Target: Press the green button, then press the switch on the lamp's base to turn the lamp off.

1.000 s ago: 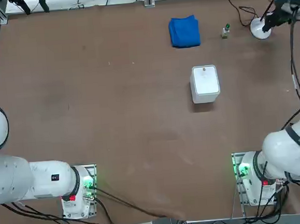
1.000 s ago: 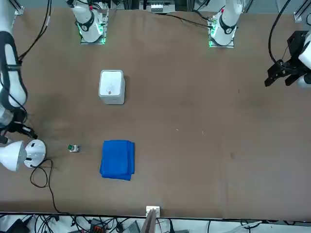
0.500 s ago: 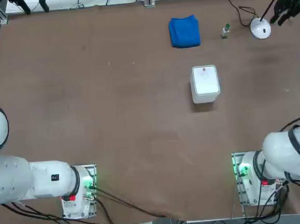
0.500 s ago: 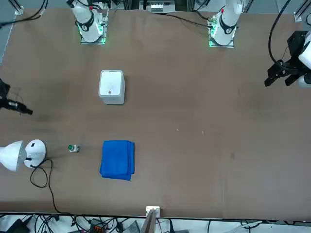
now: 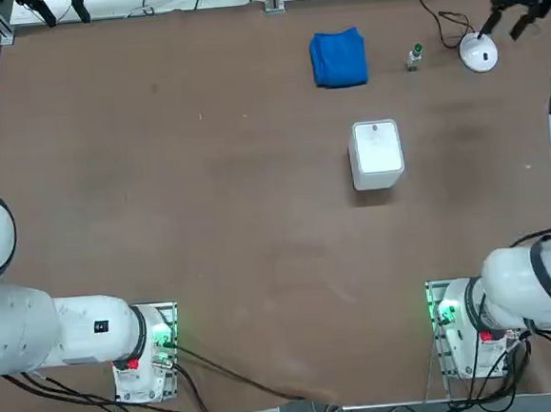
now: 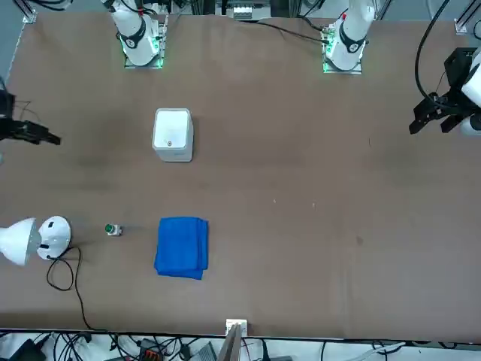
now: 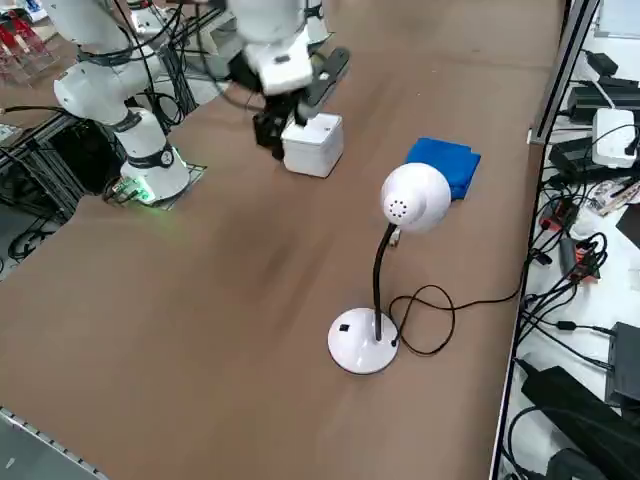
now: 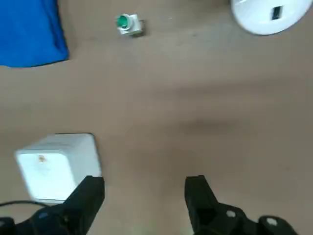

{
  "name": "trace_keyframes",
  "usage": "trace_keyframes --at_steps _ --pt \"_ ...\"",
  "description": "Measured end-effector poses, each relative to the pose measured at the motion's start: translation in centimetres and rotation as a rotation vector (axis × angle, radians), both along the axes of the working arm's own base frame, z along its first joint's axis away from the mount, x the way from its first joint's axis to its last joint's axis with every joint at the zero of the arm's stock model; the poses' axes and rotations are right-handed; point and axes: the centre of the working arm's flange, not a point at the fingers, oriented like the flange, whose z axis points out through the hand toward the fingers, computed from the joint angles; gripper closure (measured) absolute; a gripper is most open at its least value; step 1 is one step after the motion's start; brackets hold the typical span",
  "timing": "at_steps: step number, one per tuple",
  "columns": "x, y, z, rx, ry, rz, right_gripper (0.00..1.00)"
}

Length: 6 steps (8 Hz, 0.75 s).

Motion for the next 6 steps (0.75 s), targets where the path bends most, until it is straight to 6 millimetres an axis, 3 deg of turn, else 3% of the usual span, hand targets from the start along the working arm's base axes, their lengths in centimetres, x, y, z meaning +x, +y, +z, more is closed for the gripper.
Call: trace_keyframes --at_steps 2,3,4,5,6 --pt "1.0 10.2 1.5 -0.106 0.008 -0.027 0.0" --pt "1.1 14.4 2.6 -0.175 -0.02 0.011 0.0" --pt "1.3 16.7 4.9 -0.196 -0.071 0.036 0.0" --pt "1.5 17.3 8.5 -0.166 -0.128 0.041 0.0" --pt "1.1 16.7 12.1 -0.136 -0.155 0.058 0.0"
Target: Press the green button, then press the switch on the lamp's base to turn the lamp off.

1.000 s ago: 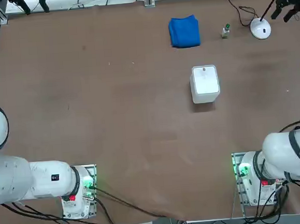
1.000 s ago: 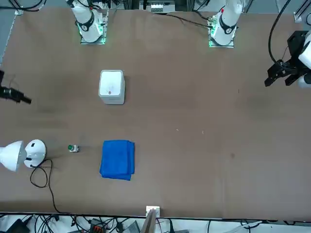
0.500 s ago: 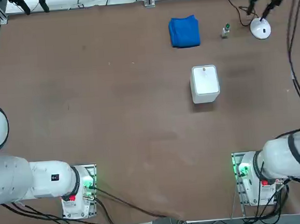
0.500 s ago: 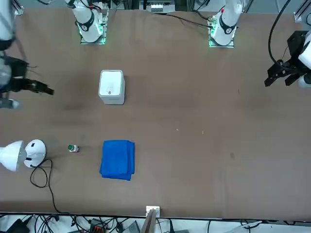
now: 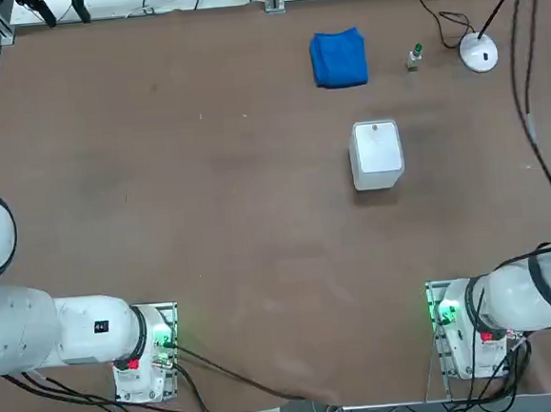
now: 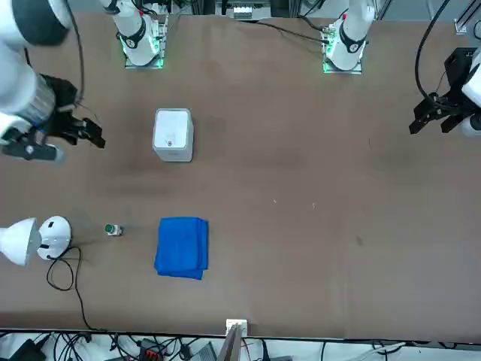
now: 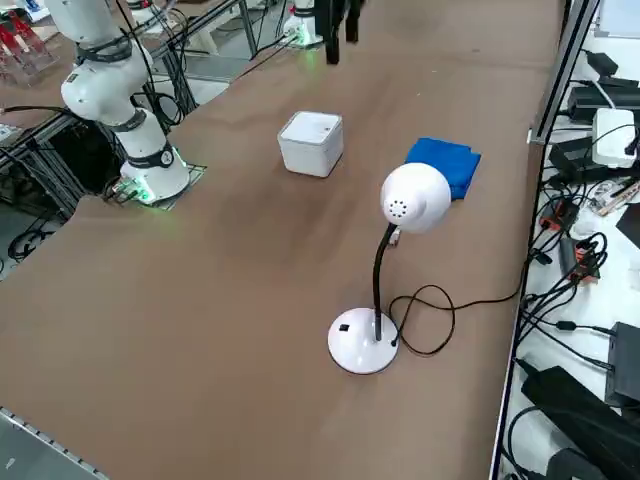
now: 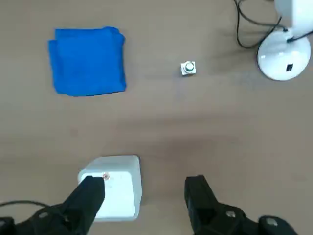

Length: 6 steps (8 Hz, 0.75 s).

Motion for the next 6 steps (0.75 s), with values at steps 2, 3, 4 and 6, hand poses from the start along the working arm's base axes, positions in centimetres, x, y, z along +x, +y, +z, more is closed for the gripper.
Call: trace_keyframes --at_steps 2,3,4,6 --pt "-1.6 -2.3 2.5 -0.003 0.027 0.046 0.0" --pt "-1.7 -3.2 2.4 -0.011 0.014 0.039 0.0" --pt "-1.8 -3.9 1.8 -0.015 -0.016 0.027 0.0" --pt "-3.3 -5.3 0.5 -0.02 -0.028 0.004 0.0"
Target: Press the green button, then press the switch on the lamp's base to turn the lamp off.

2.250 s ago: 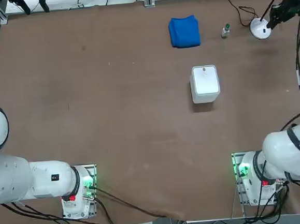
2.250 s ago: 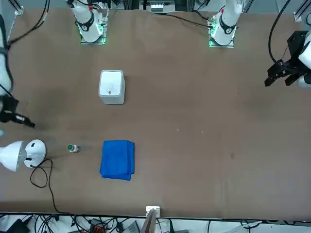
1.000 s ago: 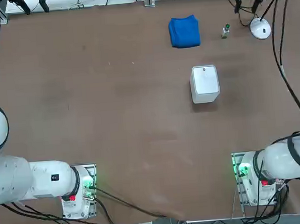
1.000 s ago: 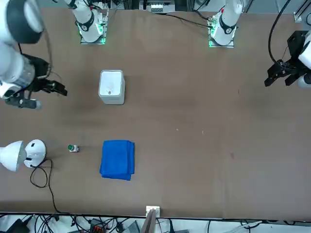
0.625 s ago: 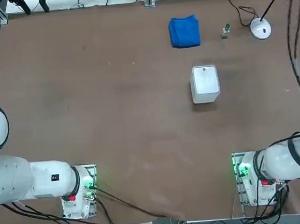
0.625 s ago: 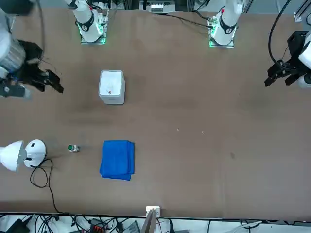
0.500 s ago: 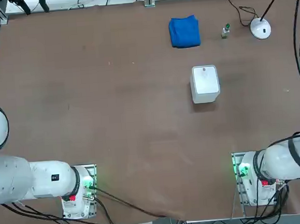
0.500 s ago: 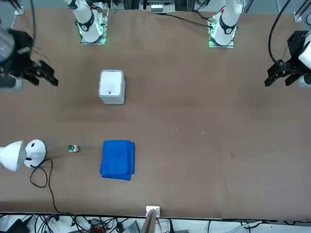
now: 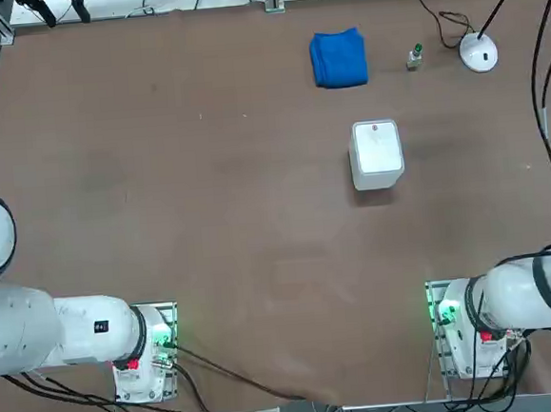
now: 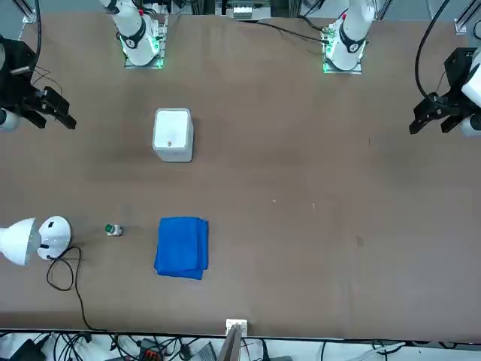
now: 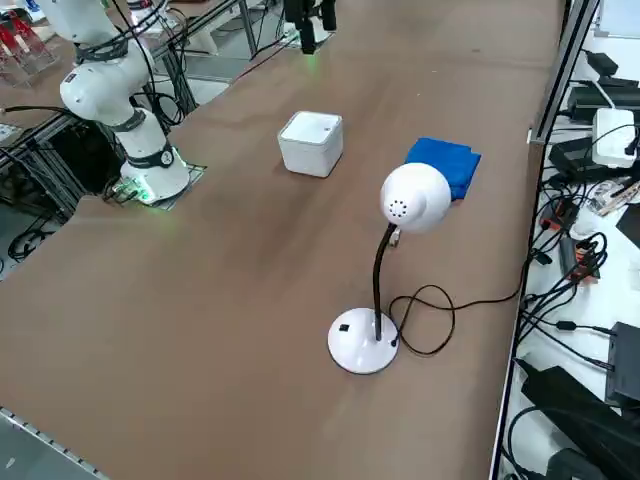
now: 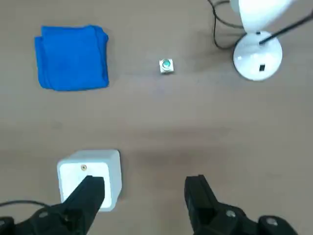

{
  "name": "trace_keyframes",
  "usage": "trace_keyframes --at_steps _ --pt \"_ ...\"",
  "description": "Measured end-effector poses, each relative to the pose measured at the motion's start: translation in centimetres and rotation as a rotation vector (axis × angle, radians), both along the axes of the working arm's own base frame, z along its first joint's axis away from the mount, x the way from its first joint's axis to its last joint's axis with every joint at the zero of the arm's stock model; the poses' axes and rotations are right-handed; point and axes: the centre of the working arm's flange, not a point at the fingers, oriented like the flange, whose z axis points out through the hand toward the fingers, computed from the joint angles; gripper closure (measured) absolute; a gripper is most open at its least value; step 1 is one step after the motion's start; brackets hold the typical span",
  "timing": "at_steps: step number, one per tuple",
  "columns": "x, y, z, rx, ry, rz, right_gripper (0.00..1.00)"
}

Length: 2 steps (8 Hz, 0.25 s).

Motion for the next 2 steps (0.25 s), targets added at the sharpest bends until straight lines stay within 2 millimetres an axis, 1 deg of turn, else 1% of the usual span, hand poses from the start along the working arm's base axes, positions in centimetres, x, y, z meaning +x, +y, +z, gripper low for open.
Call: trace_keyframes --at_steps 1,2 --pt "-0.67 -0.27 0.01 0.0 0.003 0.002 0.0" --pt "-0.92 -0.3 0.33 0.0 -0.002 0.009 0.0"
